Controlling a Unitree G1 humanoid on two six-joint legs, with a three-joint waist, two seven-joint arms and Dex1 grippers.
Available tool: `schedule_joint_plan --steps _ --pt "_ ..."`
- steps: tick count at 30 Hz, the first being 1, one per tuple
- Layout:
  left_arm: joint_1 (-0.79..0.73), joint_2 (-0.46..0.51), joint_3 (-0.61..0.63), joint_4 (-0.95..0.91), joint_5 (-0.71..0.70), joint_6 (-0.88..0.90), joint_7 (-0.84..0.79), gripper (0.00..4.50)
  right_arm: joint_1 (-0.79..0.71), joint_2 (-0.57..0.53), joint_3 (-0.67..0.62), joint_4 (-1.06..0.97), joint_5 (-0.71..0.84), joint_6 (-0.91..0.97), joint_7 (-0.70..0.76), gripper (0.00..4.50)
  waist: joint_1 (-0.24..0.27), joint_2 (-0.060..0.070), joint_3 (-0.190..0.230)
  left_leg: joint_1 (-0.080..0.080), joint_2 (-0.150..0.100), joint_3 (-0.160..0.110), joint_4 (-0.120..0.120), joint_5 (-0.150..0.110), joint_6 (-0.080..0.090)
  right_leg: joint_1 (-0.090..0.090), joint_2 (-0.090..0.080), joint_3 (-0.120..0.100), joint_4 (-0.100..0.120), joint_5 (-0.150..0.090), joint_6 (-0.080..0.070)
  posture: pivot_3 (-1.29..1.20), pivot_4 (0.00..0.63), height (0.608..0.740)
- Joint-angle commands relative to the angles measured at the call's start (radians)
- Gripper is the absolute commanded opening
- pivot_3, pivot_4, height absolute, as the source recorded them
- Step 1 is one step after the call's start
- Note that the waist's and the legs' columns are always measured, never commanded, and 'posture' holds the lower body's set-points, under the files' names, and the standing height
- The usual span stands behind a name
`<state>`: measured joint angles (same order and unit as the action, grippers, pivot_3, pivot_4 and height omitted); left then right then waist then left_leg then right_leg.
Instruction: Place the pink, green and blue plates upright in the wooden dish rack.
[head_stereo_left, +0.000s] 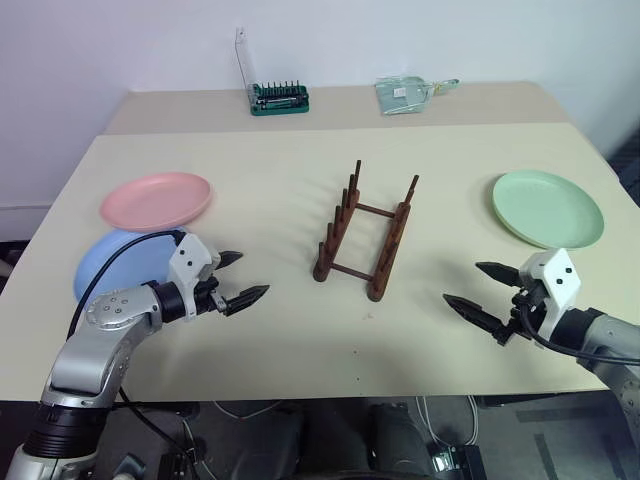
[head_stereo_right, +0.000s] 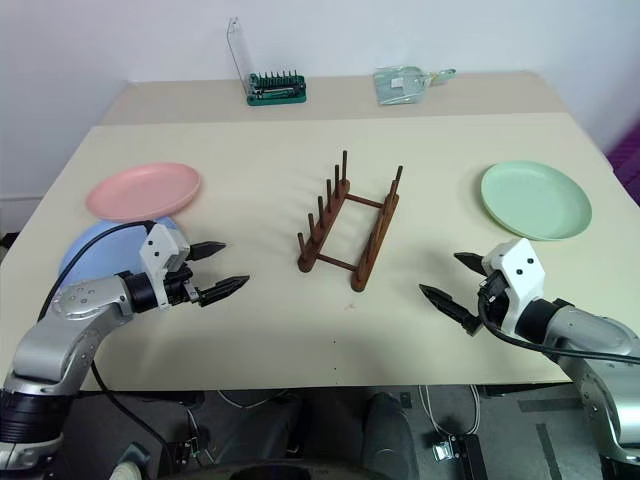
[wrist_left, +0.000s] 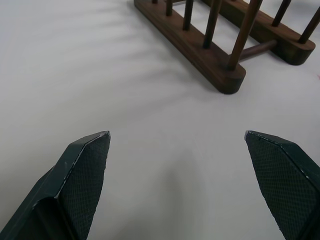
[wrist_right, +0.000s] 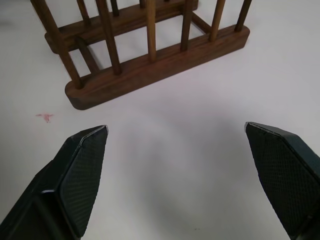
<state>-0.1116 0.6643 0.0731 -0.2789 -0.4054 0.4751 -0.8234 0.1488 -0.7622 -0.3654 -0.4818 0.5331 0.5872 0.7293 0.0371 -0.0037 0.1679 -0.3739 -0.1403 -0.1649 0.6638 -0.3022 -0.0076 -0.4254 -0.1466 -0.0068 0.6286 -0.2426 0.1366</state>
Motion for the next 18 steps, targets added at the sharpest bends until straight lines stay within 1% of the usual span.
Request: schedule_joint_plan --steps 1,6,8,9,11,13,15,16,18 --pt "0.004 0.006 0.019 -0.030 -0.007 -0.006 0.004 4.43 -0.023 0.003 -0.001 -0.018 0.008 0.005 -0.014 4.50 0.002 0.000 0.000 0.000 0.000 0.000 0.000 0.000 0.000 0.000 0.000 0.000 0.000 0.000 0.000 0.00 0.150 0.740" --pt "-0.005 0.004 0.014 -0.031 -0.005 -0.002 0.010 4.43 -0.044 -0.002 0.000 -0.006 0.004 0.001 -0.015 4.50 0.004 0.000 0.000 0.000 0.000 0.000 0.000 0.000 0.000 0.000 0.000 0.000 0.000 0.000 0.000 0.00 0.150 0.740" --pt "0.002 0.008 0.011 -0.054 -0.049 0.047 -0.010 4.43 -0.028 0.002 0.003 -0.015 0.001 -0.002 -0.015 4.50 0.004 0.000 0.000 0.000 0.000 0.000 0.000 0.000 0.000 0.000 0.000 0.000 0.000 0.000 0.000 0.00 0.150 0.740" --pt "0.013 0.016 0.008 -0.085 -0.098 0.093 -0.036 4.43 -0.021 0.004 0.007 -0.022 0.001 -0.002 -0.015 4.50 0.003 0.000 0.000 0.000 0.000 0.000 0.000 0.000 0.000 0.000 0.000 0.000 0.000 0.000 0.000 0.00 0.150 0.740" --pt "0.039 0.043 -0.040 -0.172 -0.141 0.143 -0.085 4.43 -0.021 0.005 0.015 -0.030 0.006 -0.003 -0.012 4.50 0.002 0.000 0.000 0.000 0.000 0.000 0.000 0.000 0.000 0.000 0.000 0.000 0.000 0.000 0.000 0.00 0.150 0.740" --pt "0.042 0.031 -0.117 -0.231 -0.106 0.133 -0.072 4.43 -0.020 0.006 0.023 -0.029 0.003 -0.009 -0.011 4.50 0.002 0.000 0.000 0.000 0.000 0.000 0.000 0.000 0.000 0.000 0.000 0.000 0.000 0.000 0.000 0.00 0.150 0.740" --pt "0.023 0.003 -0.166 -0.243 -0.071 0.123 -0.036 4.43 -0.027 0.009 0.037 -0.029 0.001 -0.007 -0.018 4.50 0.004 0.000 0.000 0.000 0.000 0.001 0.000 0.000 0.000 0.000 -0.001 0.001 0.000 0.000 0.000 0.00 0.150 0.740" --pt "0.010 -0.028 -0.224 -0.252 -0.021 0.123 0.014 4.43 -0.018 0.006 0.039 -0.034 0.002 -0.010 -0.011 4.50 0.005 0.000 0.000 0.000 0.000 0.001 0.000 0.000 0.000 0.000 0.000 0.001 0.000 0.000 0.000 0.00 0.150 0.740" --pt "-0.023 -0.110 -0.369 -0.239 0.125 0.113 0.137 4.43 -0.008 -0.002 0.046 -0.043 0.001 -0.016 0.003 4.50 0.007 0.000 0.000 0.000 -0.001 0.001 0.000 0.000 0.001 0.001 -0.001 0.001 0.000 0.000 0.000 0.00 0.150 0.740"
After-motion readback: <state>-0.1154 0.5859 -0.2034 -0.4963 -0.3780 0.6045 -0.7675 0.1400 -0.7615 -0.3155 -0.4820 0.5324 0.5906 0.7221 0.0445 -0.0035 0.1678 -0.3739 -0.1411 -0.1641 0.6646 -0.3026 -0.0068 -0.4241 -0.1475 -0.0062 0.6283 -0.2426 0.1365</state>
